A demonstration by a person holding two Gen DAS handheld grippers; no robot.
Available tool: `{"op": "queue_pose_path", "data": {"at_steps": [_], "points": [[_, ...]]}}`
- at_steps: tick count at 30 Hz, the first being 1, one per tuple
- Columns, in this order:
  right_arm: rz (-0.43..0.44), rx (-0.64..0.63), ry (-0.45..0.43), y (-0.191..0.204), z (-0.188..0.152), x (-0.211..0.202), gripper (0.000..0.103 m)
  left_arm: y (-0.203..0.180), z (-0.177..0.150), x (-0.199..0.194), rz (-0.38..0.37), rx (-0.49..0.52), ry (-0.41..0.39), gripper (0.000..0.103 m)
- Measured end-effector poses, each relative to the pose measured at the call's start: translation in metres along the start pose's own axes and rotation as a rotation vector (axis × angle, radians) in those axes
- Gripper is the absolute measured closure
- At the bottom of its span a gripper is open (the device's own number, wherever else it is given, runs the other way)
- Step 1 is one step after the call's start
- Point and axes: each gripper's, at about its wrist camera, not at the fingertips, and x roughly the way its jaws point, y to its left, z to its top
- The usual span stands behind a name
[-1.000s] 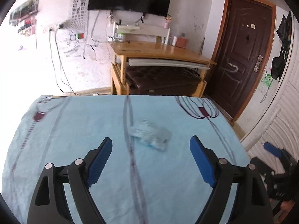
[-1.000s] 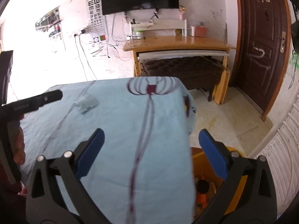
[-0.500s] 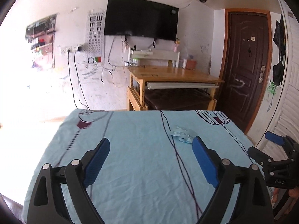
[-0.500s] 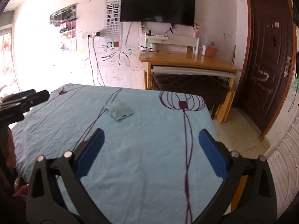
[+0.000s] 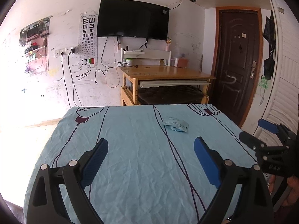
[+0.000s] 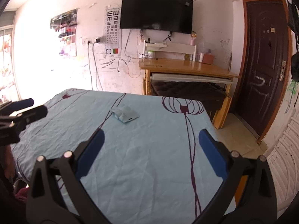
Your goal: Collect trash
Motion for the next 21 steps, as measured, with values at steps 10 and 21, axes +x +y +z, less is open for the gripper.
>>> {"op": "queue_pose_path", "data": {"at_steps": [10, 21], "points": [[-0.017, 0.066, -0.033, -0.011, -0.002, -0.004, 0.006, -0.008, -0.005, -0.011, -0.004, 0.010, -0.021, 0.014], [-0.027, 0.048, -0.045, -0.003, -0.003, -0.006, 0.006, -0.007, -0.006, -0.013, -0.015, -0.006, -0.012, 0.013]]}}
